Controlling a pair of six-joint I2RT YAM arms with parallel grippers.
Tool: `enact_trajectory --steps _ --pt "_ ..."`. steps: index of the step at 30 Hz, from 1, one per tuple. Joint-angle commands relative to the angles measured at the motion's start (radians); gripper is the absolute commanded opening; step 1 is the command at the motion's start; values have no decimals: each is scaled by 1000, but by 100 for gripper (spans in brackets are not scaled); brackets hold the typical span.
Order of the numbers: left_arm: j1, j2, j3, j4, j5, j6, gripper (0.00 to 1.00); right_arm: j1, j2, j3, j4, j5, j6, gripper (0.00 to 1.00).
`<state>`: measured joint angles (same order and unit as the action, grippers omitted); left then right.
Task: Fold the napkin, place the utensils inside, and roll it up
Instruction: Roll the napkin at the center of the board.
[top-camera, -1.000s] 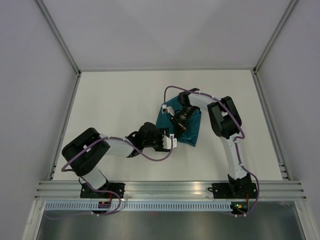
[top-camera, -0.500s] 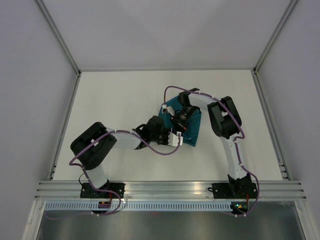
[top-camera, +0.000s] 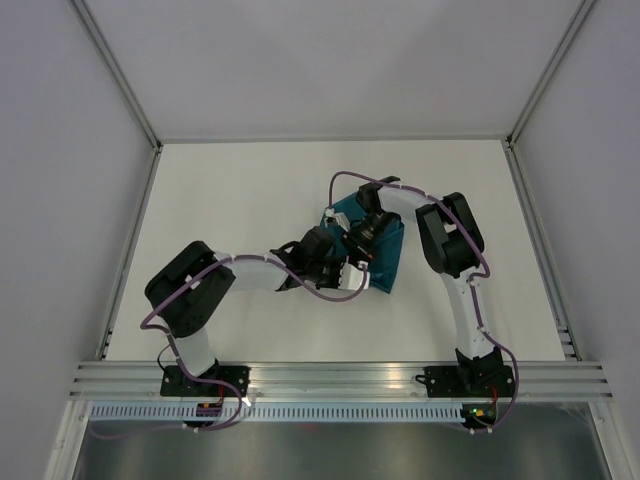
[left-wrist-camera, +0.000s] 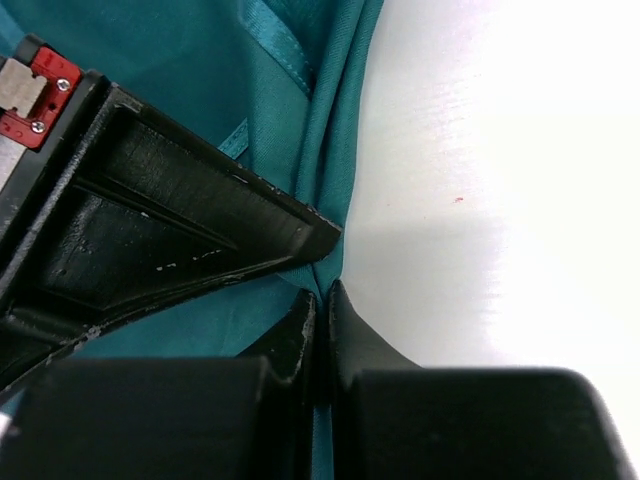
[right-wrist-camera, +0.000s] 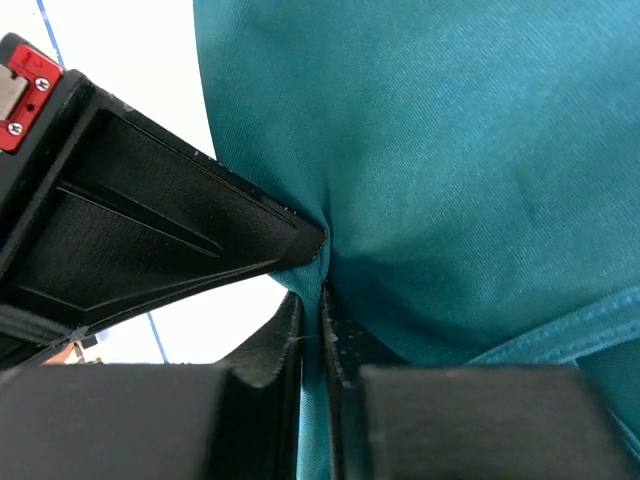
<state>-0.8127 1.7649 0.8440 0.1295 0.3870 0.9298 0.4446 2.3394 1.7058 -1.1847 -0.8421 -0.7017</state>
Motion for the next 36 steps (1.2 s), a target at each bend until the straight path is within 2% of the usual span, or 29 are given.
enact_trajectory --steps 1,3,4,7,10,17,27,32,36 --pt "3 22 69 -123 50 -63 2 -6 40 -51 145 213 -70 20" --pt "4 25 101 -195 64 -92 2 -6 15 -61 157 212 -64 29" --pt "6 24 105 -206 73 -100 2 -7 3 -67 164 210 -59 36" --pt "9 21 119 -243 98 -150 2 -7 -46 -89 189 206 -45 47" --pt "15 16 132 -271 127 -195 2 -17 -97 -107 215 198 -26 51" --pt "33 36 165 -326 177 -263 2 -55 -233 -198 344 182 54 55" --pt "81 110 251 -455 334 -361 2 -138 -449 -380 589 182 159 55" --pt "107 146 277 -484 391 -378 2 -161 -555 -486 697 207 156 54" --pt "151 189 329 -557 493 -391 2 -162 -637 -560 758 218 140 53"
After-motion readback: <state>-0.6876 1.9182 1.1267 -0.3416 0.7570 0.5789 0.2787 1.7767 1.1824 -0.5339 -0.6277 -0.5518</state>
